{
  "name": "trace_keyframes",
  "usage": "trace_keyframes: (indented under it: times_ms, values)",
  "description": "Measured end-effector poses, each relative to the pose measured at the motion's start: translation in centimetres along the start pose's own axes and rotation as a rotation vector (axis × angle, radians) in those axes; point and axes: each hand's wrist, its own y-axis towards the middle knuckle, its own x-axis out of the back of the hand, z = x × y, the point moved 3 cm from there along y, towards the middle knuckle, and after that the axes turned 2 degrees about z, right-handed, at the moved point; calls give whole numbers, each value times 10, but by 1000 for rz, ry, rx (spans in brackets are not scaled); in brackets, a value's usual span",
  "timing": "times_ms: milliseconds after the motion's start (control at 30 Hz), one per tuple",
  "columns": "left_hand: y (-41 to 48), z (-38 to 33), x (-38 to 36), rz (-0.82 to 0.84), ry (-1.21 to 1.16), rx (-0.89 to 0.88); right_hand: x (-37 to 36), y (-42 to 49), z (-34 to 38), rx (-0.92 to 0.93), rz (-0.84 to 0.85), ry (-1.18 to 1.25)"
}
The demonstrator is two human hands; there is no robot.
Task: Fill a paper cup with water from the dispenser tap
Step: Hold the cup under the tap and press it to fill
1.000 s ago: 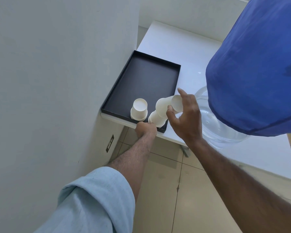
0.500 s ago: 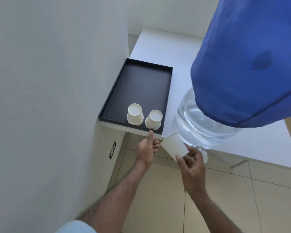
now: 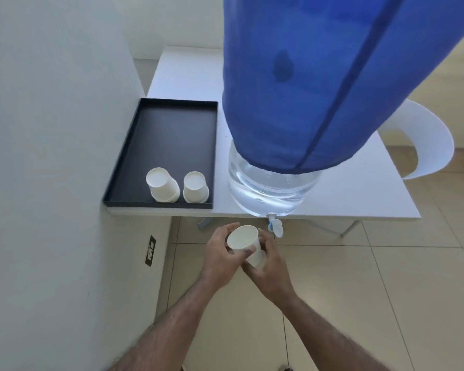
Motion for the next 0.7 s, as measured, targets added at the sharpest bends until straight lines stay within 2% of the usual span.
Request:
trace_keyframes:
  times_ms: [133,333,467,533,700]
  values:
    - [-7,-2,-19,28,175,-131,5,-3,-14,-28,-7,20]
    - [0,-11,-28,81,432,-228,16,-9,-72,-222,-52,-4]
    - [11,-34,-48,258,876,-515,25,-13,-99,-316,-103,-49]
    - [16,-46,-65,308,987,-593,31,-7,-104,-319,-112,-73]
    - [32,-66,-89,347,1060,-653,42,22,-95,-240,-107,-134]
